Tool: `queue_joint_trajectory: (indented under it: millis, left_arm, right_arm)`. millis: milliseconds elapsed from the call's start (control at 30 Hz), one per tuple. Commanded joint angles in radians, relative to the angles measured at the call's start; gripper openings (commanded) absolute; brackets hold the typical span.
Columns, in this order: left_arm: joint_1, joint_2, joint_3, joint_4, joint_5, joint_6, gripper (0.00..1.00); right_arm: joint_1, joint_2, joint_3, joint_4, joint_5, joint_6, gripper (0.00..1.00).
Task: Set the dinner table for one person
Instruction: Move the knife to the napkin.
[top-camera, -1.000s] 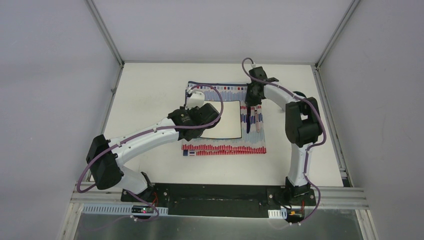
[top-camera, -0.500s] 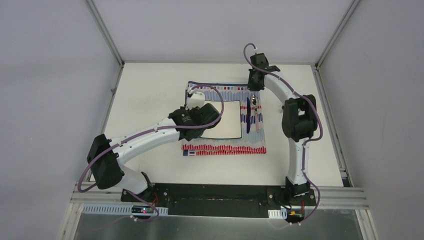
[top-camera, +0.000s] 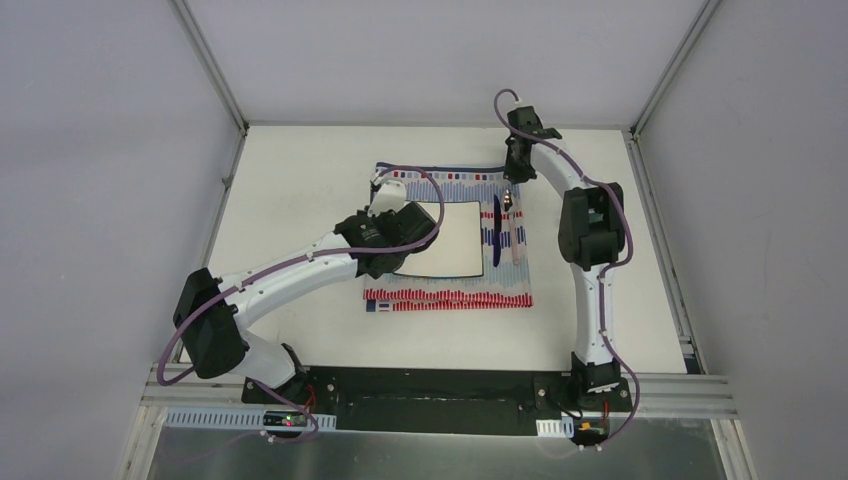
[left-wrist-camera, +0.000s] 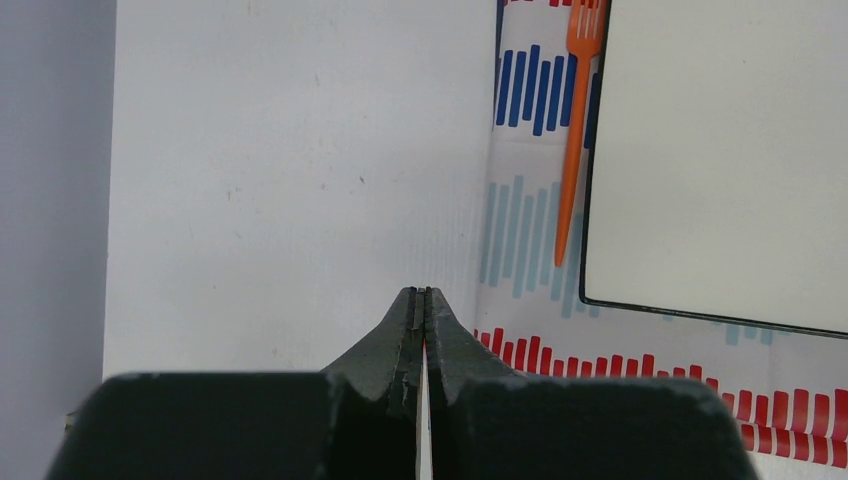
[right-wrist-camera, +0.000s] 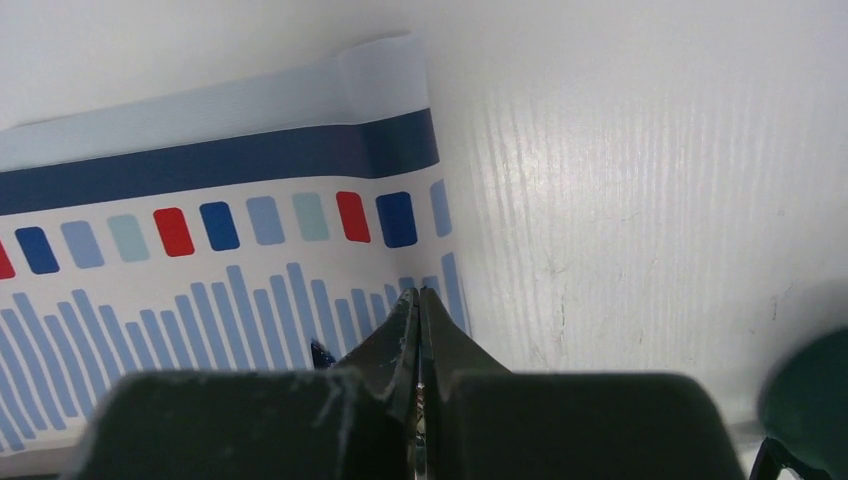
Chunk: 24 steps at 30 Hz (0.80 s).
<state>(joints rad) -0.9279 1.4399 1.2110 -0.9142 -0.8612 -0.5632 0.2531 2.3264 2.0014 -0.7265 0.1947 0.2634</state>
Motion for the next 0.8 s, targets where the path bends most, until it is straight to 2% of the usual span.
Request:
queue_joint_trajectory:
  millis: [0, 767]
  left_arm:
    - [0.012, 0.001, 0.008, 0.024, -0.006, 0.019, 0.0]
    - [0.012, -0.04, -0.022, 0.025, 0.042, -0.001, 0.0]
  right_arm:
    - [-0.004, -0.031, -0.016, 0.013, 0.011, -0.015, 0.0]
    - [-0.004, -0.244, -0.463, 0.183, -0.044, 0.064, 0.0]
